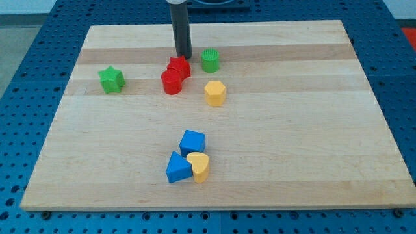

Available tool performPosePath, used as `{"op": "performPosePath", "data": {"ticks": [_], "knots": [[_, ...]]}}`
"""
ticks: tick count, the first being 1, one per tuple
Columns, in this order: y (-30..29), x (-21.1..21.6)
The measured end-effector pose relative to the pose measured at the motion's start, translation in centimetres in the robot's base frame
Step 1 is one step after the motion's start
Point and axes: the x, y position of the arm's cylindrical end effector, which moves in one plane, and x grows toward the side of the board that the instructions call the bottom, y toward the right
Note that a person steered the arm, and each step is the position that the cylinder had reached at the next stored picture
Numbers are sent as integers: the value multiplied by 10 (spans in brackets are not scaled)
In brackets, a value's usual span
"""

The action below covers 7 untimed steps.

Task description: Nudge the red star up a bit

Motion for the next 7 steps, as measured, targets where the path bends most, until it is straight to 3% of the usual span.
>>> {"op": "performPosePath", "data": {"ticks": [2, 4, 7], "knots": [[63, 0], [75, -1], [-76, 13]]}}
